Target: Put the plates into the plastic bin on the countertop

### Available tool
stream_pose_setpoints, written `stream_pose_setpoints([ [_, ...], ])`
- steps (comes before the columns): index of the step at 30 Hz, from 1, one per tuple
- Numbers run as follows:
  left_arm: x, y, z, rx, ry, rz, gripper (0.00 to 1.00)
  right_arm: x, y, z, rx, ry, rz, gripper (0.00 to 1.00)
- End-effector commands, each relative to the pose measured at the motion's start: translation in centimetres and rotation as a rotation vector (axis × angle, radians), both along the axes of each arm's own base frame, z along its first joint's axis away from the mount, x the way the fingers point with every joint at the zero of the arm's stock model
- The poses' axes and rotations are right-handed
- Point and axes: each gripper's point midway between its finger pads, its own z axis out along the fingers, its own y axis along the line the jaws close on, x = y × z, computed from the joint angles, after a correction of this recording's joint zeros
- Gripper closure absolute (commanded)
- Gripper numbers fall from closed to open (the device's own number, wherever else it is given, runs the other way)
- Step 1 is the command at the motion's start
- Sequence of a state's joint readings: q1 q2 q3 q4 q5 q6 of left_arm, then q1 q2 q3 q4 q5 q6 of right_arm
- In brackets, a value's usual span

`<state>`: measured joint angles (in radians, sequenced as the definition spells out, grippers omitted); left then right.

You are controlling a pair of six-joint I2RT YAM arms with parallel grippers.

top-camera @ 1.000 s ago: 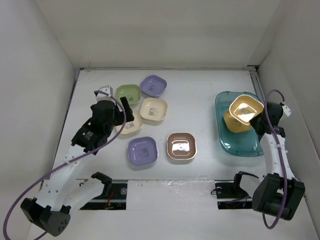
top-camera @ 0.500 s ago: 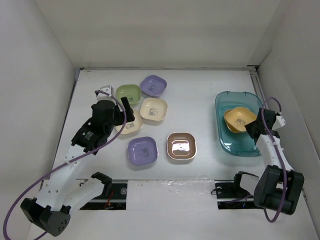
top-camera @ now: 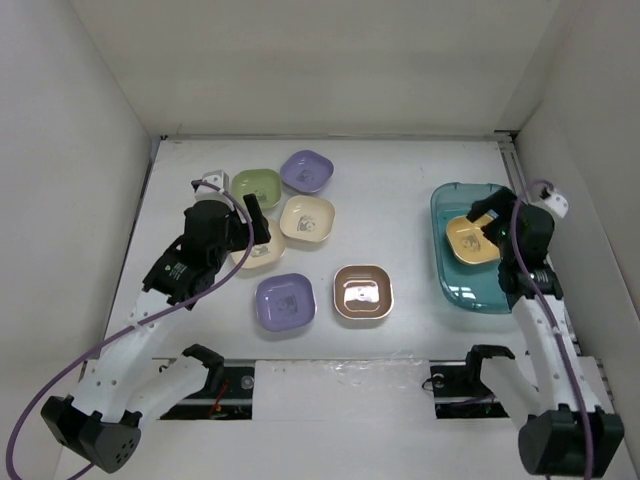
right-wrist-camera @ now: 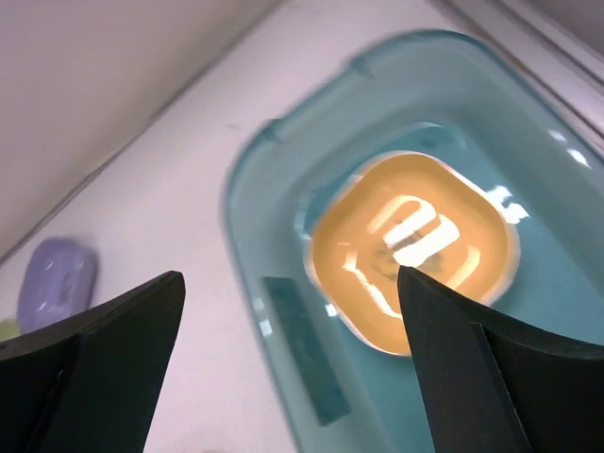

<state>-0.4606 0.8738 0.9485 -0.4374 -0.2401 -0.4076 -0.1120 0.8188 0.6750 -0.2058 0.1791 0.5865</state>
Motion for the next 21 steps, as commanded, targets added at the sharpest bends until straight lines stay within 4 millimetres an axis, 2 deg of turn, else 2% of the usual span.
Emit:
stream_pose_setpoints([
  [1, 0.3, 0.1, 1.3, -0.01, -0.051, 0.002, 0.0, 4.4, 6.1, 4.0, -0.136, -0.076, 0.277, 0.0],
  [2, 0.3, 0.1, 1.3, -0.01, -0.051, 0.002, 0.0, 5.2, 7.8, 3.0, -0.201, -0.015, 0.368, 0.0],
  [3, 0.4, 0.3, 1.3, -0.006, -0.053, 0.01, 0.0, 5.6, 11.1, 1.8, -0.222, 0.048, 0.488, 0.0],
  [4, 0.3, 0.5, 1.1, -0.006, -0.047, 0.027, 0.0, 6.6, 12.8, 3.1, -0.253, 0.073, 0.543, 0.0],
  [5, 0.3, 0.5, 1.1, -0.014, -0.045, 0.031, 0.0, 6.9, 14.5, -1.2, -0.318, 0.233, 0.651, 0.0],
  [6, 0.4, 0.7, 1.2, -0.008, -0.049, 0.045, 0.0, 6.9, 16.2, -2.1, -0.349, 0.263, 0.711, 0.0],
  [7, 0.4, 1.0, 1.0, 0.002, -0.043, 0.057, 0.0, 6.2, 19.4, -2.9, -0.381, 0.271, 0.815, 0.01],
  [9, 0.4, 1.3, 1.0, 0.001, -0.047, 0.079, 0.0, 5.3, 21.5, -5.3, -0.419, 0.344, 0.89, 0.01],
  [10, 0.4, 1.3, 1.0, 0.001, -0.047, 0.08, 0.0, 4.4, 23.1, -5.3, -0.441, 0.337, 0.925, 0.01],
  [11, 0.5, 1.5, 0.6, 0.014, -0.033, 0.089, 0.0, 3.4, 23.4, -6.6, -0.457, 0.373, 0.941, 0.01],
  [13, 0.6, 1.4, 0.4, 0.01, -0.023, 0.094, 0.0, 1.9, 23.8, -7.1, -0.48, 0.379, 0.948, 0.01],
  [14, 0.6, 1.4, 0.4, 0.01, -0.022, 0.094, 0.0, 0.2, 24.2, -8.7, -0.488, 0.413, 0.968, 0.01],
  [17, 0.6, 1.4, 0.4, 0.01, -0.022, 0.094, 0.0, -2.5, 24.6, -10.3, -0.48, 0.443, 0.999, 0.01],
  [18, 0.6, 1.4, 0.4, 0.01, -0.022, 0.094, 0.0, -3.6, 24.2, -12.0, -0.483, 0.487, 1.009, 0.01],
  [20, 0.6, 1.4, 0.4, 0.01, -0.022, 0.094, 0.0, -4.5, 23.9, -12.6, -0.478, 0.491, 1.0, 0.01],
  [21, 0.6, 1.4, 0.4, 0.01, -0.022, 0.094, 0.0, -5.1, 23.4, -13.8, -0.484, 0.517, 1.002, 0.01],
])
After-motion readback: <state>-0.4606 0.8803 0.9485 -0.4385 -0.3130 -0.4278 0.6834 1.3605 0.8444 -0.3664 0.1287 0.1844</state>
